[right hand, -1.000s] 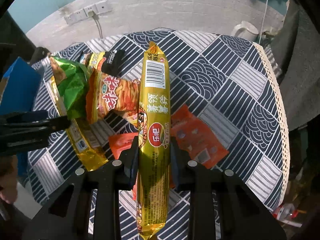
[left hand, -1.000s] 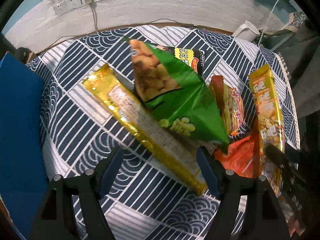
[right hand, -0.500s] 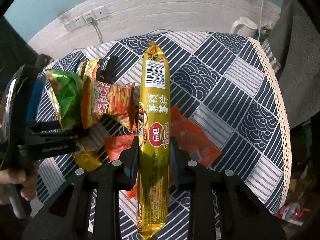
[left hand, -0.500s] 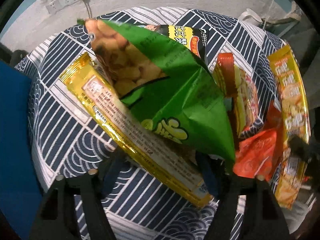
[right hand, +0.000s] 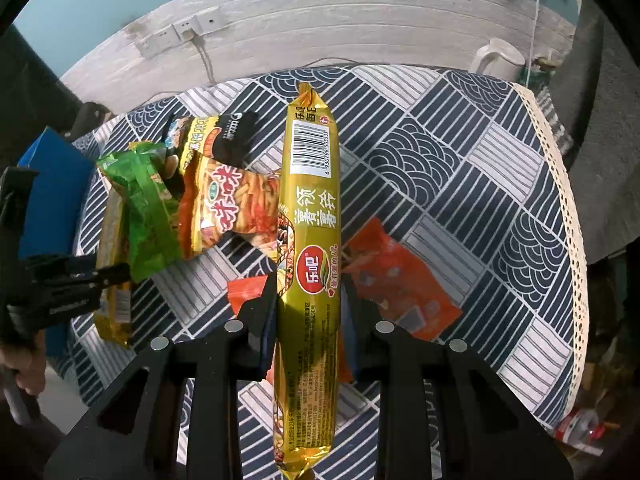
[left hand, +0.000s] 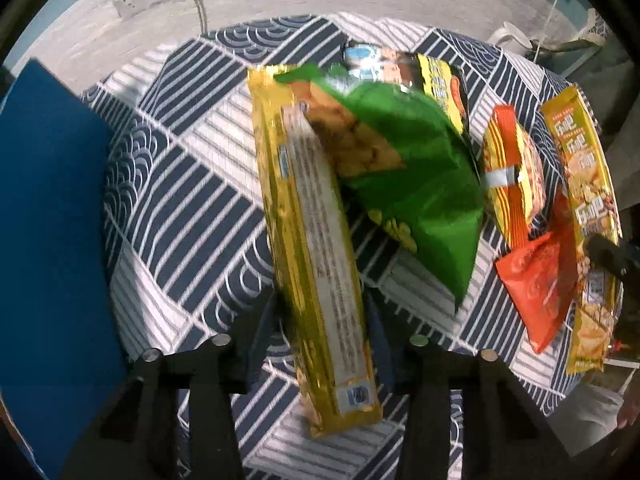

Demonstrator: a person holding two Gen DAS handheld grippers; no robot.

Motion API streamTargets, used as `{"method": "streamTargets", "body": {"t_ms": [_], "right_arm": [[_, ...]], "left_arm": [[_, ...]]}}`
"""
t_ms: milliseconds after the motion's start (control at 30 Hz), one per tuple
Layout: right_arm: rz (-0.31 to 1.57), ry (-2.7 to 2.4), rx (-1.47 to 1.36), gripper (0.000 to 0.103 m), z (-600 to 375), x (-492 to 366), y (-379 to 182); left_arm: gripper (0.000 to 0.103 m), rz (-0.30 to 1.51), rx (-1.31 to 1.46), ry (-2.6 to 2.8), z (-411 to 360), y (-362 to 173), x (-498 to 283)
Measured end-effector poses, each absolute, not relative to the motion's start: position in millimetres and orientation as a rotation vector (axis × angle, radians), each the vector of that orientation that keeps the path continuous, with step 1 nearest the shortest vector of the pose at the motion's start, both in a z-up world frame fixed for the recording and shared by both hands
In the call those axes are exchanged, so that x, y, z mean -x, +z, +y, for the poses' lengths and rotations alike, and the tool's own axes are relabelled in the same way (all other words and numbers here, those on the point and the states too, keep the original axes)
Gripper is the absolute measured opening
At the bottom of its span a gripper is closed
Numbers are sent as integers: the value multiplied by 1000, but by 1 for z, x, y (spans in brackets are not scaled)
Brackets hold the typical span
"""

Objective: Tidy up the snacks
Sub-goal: 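Grasp a long yellow bar with the left tool while the right tool grasps a gold sausage bar, then lift both yellow bars and carry them over the cardboard box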

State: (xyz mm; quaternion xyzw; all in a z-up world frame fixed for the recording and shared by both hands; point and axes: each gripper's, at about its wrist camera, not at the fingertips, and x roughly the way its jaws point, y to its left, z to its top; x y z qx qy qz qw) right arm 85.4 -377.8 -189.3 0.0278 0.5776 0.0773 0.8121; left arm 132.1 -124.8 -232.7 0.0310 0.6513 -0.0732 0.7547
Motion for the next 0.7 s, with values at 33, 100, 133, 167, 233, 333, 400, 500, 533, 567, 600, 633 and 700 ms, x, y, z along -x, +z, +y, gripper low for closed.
{"method": "streamTargets", "body": {"t_ms": [33, 100, 133, 167, 233, 333, 400, 500, 533, 567, 600, 633, 700], "right_arm": [[1233, 166, -56, 26, -377, -86, -189], [1235, 167, -52, 26, -377, -85, -190], [1236, 166, -52, 26, -377, -85, -191], [1239, 164, -51, 26, -377, -85, -191], [1242, 161, -51, 26, -379, -85, -192], [1246, 156, -53, 26, -380, -85, -193], [1243, 157, -51, 26, -379, -85, -191], [1233, 164, -43, 26, -376, -85, -187], [1230, 166, -41, 26, -375, -85, -185], [1225, 168, -38, 26, -374, -85, -183], [1220, 170, -36, 26, -373, -85, -181], [1215, 174, -34, 26, -371, -84, -178], [1207, 178, -34, 26, -368, -83, -174]], "left_arm": [[57, 1407, -90, -151, -128, -233, -141], [60, 1384, -125, -140, -133, -234, -149], [60, 1376, -138, -140, -137, -235, -152], [60, 1367, -154, -142, -139, -235, -153], [47, 1352, -180, -140, -139, -237, -159], [36, 1345, -186, -151, -144, -235, -169], [32, 1336, -199, -153, -140, -233, -169], [29, 1322, -225, -149, -138, -225, -148], [29, 1322, -228, -149, -136, -222, -146], [28, 1323, -224, -151, -133, -220, -143], [28, 1323, -217, -153, -129, -216, -141], [28, 1321, -213, -154, -126, -215, -137], [28, 1311, -212, -159, -123, -211, -132]]}}
